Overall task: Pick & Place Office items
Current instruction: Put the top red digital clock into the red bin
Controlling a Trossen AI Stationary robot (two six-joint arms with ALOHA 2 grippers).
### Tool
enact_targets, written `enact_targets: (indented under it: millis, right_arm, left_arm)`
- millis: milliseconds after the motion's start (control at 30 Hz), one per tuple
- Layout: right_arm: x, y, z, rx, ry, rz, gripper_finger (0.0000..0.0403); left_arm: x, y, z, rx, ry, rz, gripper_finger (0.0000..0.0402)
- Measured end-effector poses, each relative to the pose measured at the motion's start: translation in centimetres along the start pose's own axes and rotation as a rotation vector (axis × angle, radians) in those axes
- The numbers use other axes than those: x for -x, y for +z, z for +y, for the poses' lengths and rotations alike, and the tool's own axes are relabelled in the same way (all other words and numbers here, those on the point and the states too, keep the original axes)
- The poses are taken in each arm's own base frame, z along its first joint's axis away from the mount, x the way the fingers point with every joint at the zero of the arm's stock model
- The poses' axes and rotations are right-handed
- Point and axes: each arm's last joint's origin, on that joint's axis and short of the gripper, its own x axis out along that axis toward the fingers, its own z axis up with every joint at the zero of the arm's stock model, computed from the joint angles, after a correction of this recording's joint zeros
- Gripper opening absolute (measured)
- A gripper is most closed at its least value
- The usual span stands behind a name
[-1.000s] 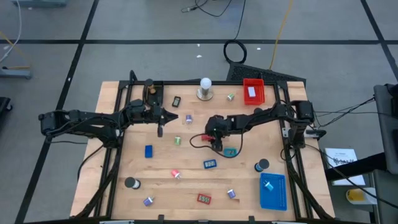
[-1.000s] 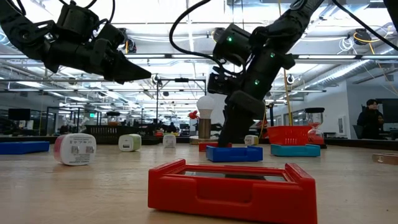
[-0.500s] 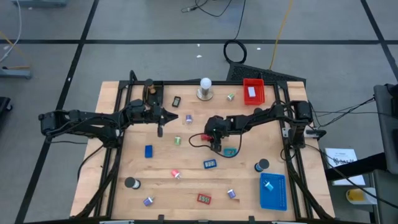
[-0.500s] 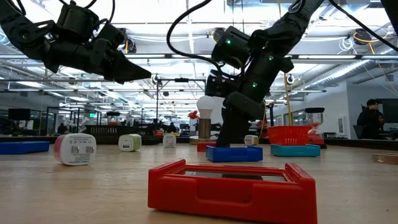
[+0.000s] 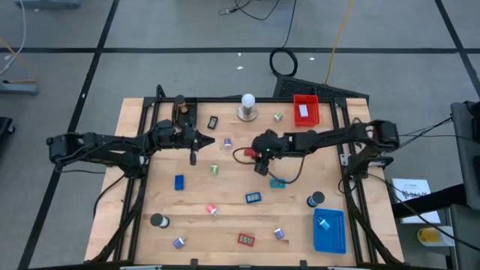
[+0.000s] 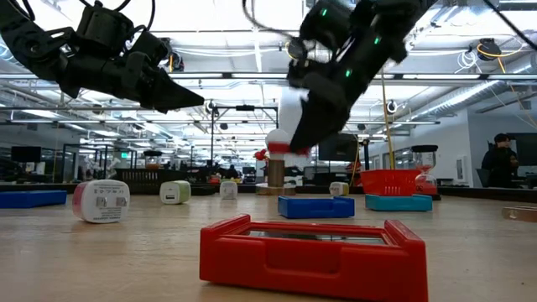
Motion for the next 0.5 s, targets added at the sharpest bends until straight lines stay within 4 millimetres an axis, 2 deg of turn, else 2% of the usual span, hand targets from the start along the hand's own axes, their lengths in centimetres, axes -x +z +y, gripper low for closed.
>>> enact_targets:
  millis: [133,300,400,500]
  right_arm:
    - [4.3,0.4,-1.6,-0.067,-0.178,-0.015,0.0159]
    - [9.4,-0.2,-6.0,-0.27,-0.423,-0.004,0.0166]
    - [11.0,-1.0,-9.3,-0.397,-0.555,0.036,0.0159]
    - [11.3,-2.3,-12.9,-0.506,-0.655,0.07,0.0157]
  left_arm:
    - [0.0,0.0,0.0,0.0,0.0,0.0,0.0037]
    - [0.0,0.0,0.0,0.0,0.0,0.0,0.0037]
    - [0.0,0.0,0.0,0.0,0.0,0.0,0.0037]
    - [0.0,0.0,0.0,0.0,0.0,0.0,0.0037]
